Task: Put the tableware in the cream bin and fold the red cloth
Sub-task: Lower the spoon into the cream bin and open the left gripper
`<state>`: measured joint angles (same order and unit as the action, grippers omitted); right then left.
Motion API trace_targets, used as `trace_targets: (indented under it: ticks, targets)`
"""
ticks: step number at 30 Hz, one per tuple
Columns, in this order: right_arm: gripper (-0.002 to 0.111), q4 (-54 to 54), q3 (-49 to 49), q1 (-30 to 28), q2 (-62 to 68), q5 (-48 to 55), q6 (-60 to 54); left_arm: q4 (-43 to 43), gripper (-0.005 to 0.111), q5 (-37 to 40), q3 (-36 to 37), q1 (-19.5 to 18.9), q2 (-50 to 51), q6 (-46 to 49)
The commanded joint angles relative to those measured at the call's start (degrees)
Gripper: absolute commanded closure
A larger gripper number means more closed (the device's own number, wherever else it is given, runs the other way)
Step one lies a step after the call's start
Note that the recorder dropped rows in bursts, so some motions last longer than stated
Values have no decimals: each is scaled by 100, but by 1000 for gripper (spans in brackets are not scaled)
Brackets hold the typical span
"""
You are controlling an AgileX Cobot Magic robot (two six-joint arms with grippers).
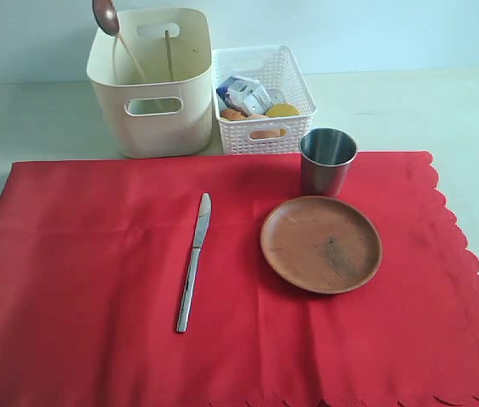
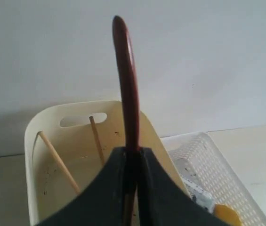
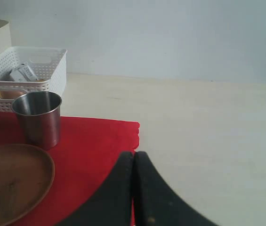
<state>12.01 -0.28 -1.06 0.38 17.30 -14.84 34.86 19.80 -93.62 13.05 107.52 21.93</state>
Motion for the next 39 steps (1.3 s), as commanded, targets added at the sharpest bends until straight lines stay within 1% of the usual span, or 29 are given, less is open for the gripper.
trace_targets:
  ticks: [1,5,11,17,19,24,26,29,31,33,34,35,36,37,38,39]
  targets:
    - [108,-2,28,-27,-38,-56,-14,29,107,-252,-302,14,613,38]
    - [108,-2,28,-27,-38,-56,-14,76,107,-330,-533,14,1085,38]
    - [108,-2,28,-27,-38,-45,-14,484,107,-374,-857,26,1731,38]
    - [108,-2,28,-27,-38,-23,-14,494,105,-411,-918,58,2096,38]
    - [108,-2,28,-27,-38,-23,-14,484,98,-411,-918,81,2134,51]
    - [108,-2,28,-27,-38,-23,-14,484,71,-412,-941,105,2114,61]
    - [108,-2,28,-27,-38,-23,-14,473,63,-336,-979,105,2046,61]
    - [108,-2,28,-27,-38,-10,-14,473,56,-258,-979,105,1813,61]
    - [108,-2,28,-27,-38,-10,-14,458,55,-94,-979,105,1580,91]
    - [108,-2,28,-27,-38,-10,-14,406,55,610,-979,64,1127,272]
    - [108,-2,28,-27,-38,-10,-14,207,55,1243,-979,36,820,271]
    - [108,-2,28,-27,-38,-10,-14,81,55,1615,-979,22,640,271]
    - [108,-2,28,-27,-38,-10,-14,-181,56,2270,-979,2,318,191]
    - [108,-2,28,-27,-38,-10,-14,-338,56,2614,-979,2,145,80]
    - [108,-2,28,-27,-38,-10,-14,-704,56,3181,-979,2,-184,-248]
    - [108,-2,28,-27,-38,-10,-14,-954,56,3476,-979,2,-326,-458]
